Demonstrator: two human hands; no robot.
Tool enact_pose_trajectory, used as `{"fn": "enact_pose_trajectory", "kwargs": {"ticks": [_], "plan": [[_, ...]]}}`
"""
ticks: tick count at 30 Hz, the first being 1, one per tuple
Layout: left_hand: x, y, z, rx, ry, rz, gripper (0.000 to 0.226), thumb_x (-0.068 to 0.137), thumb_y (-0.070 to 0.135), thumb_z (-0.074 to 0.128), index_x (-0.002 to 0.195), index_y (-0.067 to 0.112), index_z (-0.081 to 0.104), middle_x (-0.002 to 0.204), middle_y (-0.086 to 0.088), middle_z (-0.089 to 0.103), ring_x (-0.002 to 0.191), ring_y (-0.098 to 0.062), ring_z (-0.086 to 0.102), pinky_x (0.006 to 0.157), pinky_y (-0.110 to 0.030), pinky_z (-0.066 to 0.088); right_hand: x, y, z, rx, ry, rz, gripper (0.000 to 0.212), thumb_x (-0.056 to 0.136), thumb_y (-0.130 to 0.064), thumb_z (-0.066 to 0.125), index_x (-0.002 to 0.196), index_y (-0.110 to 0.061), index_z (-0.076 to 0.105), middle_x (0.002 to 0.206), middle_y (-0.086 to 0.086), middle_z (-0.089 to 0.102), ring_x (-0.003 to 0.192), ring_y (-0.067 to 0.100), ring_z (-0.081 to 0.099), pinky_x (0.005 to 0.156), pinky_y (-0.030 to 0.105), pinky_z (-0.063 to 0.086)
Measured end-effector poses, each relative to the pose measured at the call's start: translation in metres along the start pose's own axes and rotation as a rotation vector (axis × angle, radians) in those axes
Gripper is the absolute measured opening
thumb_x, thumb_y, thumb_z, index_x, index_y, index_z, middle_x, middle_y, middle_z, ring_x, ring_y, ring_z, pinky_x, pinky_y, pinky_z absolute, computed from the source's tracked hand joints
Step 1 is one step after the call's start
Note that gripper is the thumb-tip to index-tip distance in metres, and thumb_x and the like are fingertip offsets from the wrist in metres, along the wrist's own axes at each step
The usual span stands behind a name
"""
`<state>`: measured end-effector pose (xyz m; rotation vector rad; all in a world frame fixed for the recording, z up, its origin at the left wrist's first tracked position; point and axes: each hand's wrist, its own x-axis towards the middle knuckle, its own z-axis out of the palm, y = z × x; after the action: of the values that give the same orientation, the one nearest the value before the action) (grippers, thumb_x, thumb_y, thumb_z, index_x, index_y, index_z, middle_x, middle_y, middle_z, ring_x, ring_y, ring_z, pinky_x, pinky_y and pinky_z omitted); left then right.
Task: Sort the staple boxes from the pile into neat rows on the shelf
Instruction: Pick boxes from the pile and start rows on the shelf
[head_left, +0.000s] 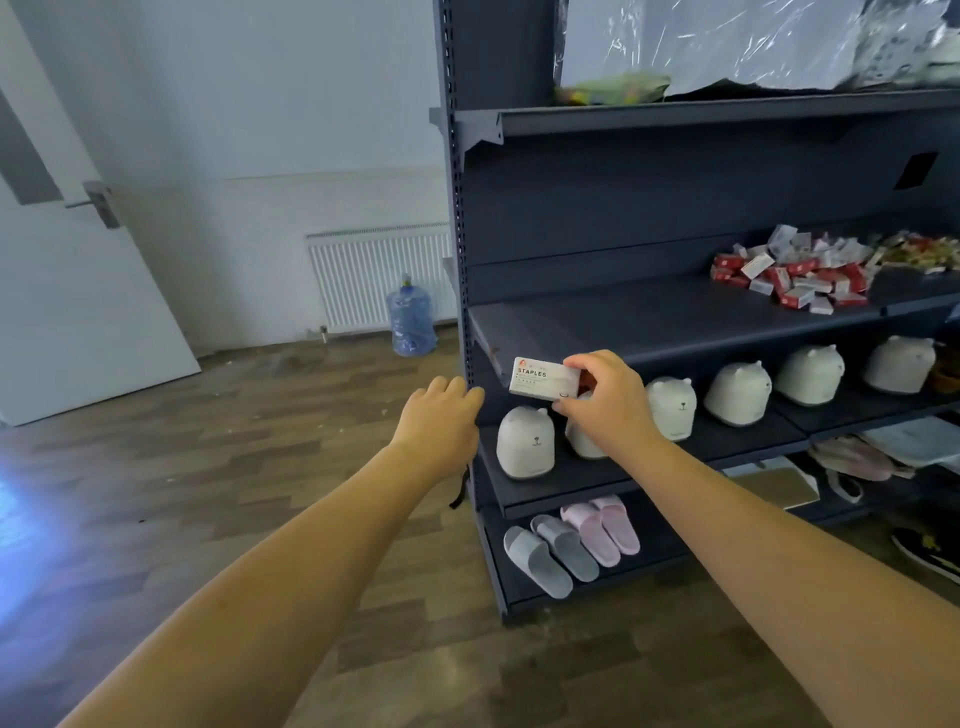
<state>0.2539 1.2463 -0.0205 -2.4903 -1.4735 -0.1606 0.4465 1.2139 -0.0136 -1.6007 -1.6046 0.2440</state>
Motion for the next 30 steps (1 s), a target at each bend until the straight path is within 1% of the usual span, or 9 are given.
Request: {"fn": "enact_pose_trajectory", "kwargs": {"ticks": [2, 4, 7, 10, 13, 17, 21, 25, 30], "plan": [[0.037, 0.01, 0.009, -0.009, 0.004, -0.023, 0.031, 0.091, 0.016, 0.043, 0.122, 0.012, 0.044, 0.122, -0.006, 0.049, 0.111, -0.026, 0.044, 0.088, -0.033, 0.039, 0.033, 0.027, -0.001, 0.002, -0.017, -0.012, 0.047, 0.072, -0.006, 0.075, 0.116, -0.006, 0.059, 0.112, 0.005, 0.054, 0.095, 0.01, 0.047, 0.075, 0.009, 0.029], [0.072, 0.02, 0.018, -0.015, -0.015, -0.051, 0.034, 0.091, 0.017, 0.042, 0.125, 0.012, 0.043, 0.123, -0.006, 0.049, 0.112, -0.026, 0.044, 0.089, -0.034, 0.039, 0.064, 0.052, -0.003, 0.01, -0.041, -0.015, 0.048, 0.072, -0.007, 0.076, 0.117, -0.006, 0.058, 0.113, 0.006, 0.054, 0.099, 0.015, 0.05, 0.078, 0.013, 0.032], [0.118, 0.033, 0.033, -0.013, -0.052, -0.092, 0.031, 0.091, 0.017, 0.042, 0.121, 0.011, 0.045, 0.12, -0.007, 0.049, 0.11, -0.026, 0.044, 0.087, -0.034, 0.04, 0.105, 0.088, -0.005, 0.0, -0.091, -0.015, 0.048, 0.073, -0.009, 0.076, 0.117, -0.006, 0.058, 0.115, 0.007, 0.055, 0.104, 0.018, 0.052, 0.078, 0.016, 0.034], [0.154, 0.042, 0.047, -0.025, -0.073, -0.129, 0.029, 0.092, 0.017, 0.041, 0.119, 0.009, 0.045, 0.12, -0.008, 0.049, 0.108, -0.027, 0.045, 0.085, -0.034, 0.04, 0.142, 0.114, -0.004, 0.024, -0.12, -0.015, 0.048, 0.073, -0.009, 0.076, 0.118, -0.006, 0.058, 0.115, 0.007, 0.055, 0.103, 0.017, 0.051, 0.08, 0.018, 0.036], [0.187, 0.042, 0.062, -0.018, -0.086, -0.141, 0.036, 0.091, 0.017, 0.043, 0.126, 0.011, 0.043, 0.124, -0.007, 0.048, 0.11, -0.027, 0.045, 0.085, -0.034, 0.04, 0.175, 0.133, 0.005, 0.052, -0.144, -0.016, 0.047, 0.073, -0.009, 0.076, 0.116, -0.005, 0.058, 0.112, 0.008, 0.055, 0.097, 0.013, 0.05, 0.08, 0.02, 0.04], [0.228, 0.024, 0.084, -0.011, -0.115, -0.198, 0.037, 0.09, 0.017, 0.043, 0.126, 0.011, 0.044, 0.122, -0.007, 0.048, 0.111, -0.027, 0.044, 0.082, -0.032, 0.038, 0.217, 0.156, 0.029, 0.056, -0.224, -0.018, 0.048, 0.074, -0.011, 0.076, 0.119, -0.007, 0.058, 0.113, 0.005, 0.054, 0.099, 0.014, 0.05, 0.083, 0.021, 0.041], [0.266, 0.003, 0.11, -0.033, -0.144, -0.187, 0.039, 0.091, 0.017, 0.044, 0.129, 0.011, 0.044, 0.126, -0.006, 0.047, 0.115, -0.027, 0.043, 0.089, -0.033, 0.039, 0.263, 0.174, 0.057, 0.053, -0.256, 0.005, 0.048, 0.076, -0.01, 0.074, 0.12, -0.007, 0.057, 0.116, 0.005, 0.053, 0.104, 0.018, 0.051, 0.083, 0.019, 0.037], [0.303, -0.027, 0.131, -0.041, -0.125, -0.195, 0.035, 0.089, 0.016, 0.043, 0.123, 0.01, 0.049, 0.121, -0.007, 0.051, 0.111, -0.028, 0.045, 0.088, -0.037, 0.042, 0.306, 0.183, 0.088, 0.057, -0.302, 0.007, 0.044, 0.076, -0.007, 0.072, 0.117, -0.005, 0.058, 0.115, 0.005, 0.052, 0.104, 0.018, 0.051, 0.079, 0.012, 0.032], [0.341, -0.053, 0.147, -0.054, -0.116, -0.203, 0.034, 0.089, 0.015, 0.043, 0.122, 0.009, 0.049, 0.119, -0.008, 0.052, 0.11, -0.028, 0.046, 0.087, -0.036, 0.042, 0.348, 0.189, 0.119, 0.062, -0.314, -0.009, 0.042, 0.078, -0.006, 0.07, 0.117, -0.002, 0.057, 0.117, 0.007, 0.051, 0.105, 0.017, 0.049, 0.079, 0.01, 0.029]]}}
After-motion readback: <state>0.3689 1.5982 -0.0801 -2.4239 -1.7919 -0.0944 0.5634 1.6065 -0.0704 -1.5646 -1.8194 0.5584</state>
